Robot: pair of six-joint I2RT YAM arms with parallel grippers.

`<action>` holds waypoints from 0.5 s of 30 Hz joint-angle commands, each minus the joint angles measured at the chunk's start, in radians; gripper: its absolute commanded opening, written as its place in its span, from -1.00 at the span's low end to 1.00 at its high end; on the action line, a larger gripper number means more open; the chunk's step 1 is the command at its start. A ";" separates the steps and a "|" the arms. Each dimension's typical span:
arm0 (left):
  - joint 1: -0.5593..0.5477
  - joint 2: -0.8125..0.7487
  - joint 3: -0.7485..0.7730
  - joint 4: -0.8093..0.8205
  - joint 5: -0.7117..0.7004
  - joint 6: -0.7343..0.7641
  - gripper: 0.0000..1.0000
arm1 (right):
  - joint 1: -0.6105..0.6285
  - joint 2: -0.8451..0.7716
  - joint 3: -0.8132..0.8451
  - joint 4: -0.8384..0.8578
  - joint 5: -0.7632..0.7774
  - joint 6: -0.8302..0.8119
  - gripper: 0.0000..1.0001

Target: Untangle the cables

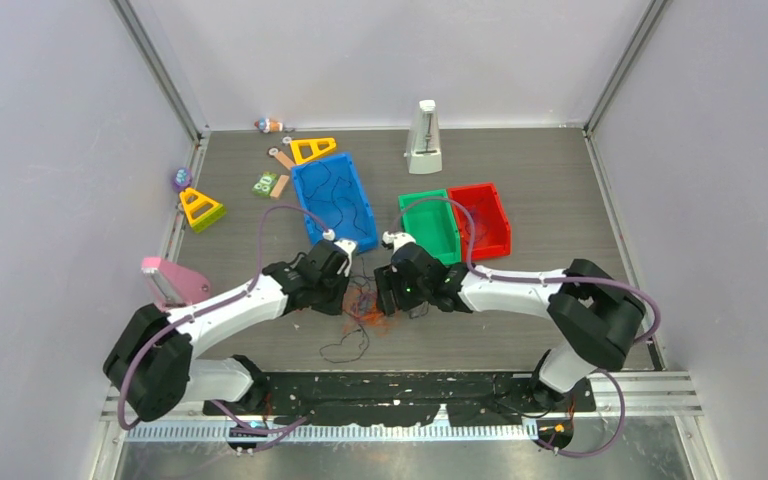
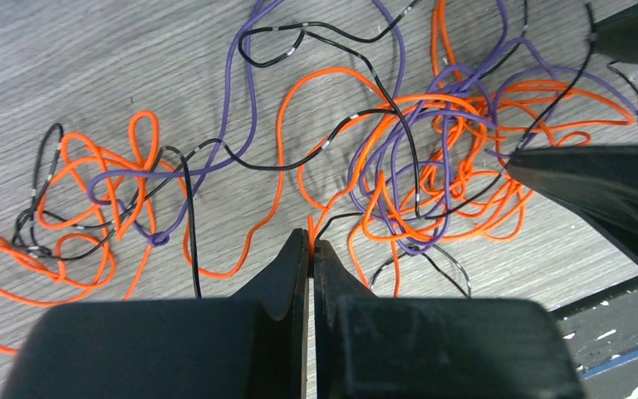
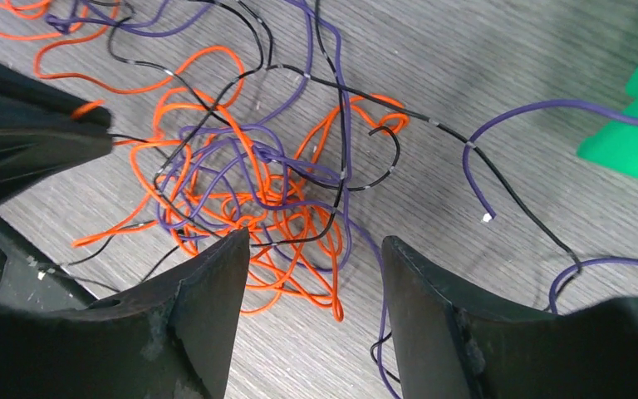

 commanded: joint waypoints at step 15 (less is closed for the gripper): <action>0.146 -0.339 0.026 -0.123 -0.138 -0.029 -1.00 | -0.066 -0.362 -0.204 -0.195 0.431 0.266 -0.89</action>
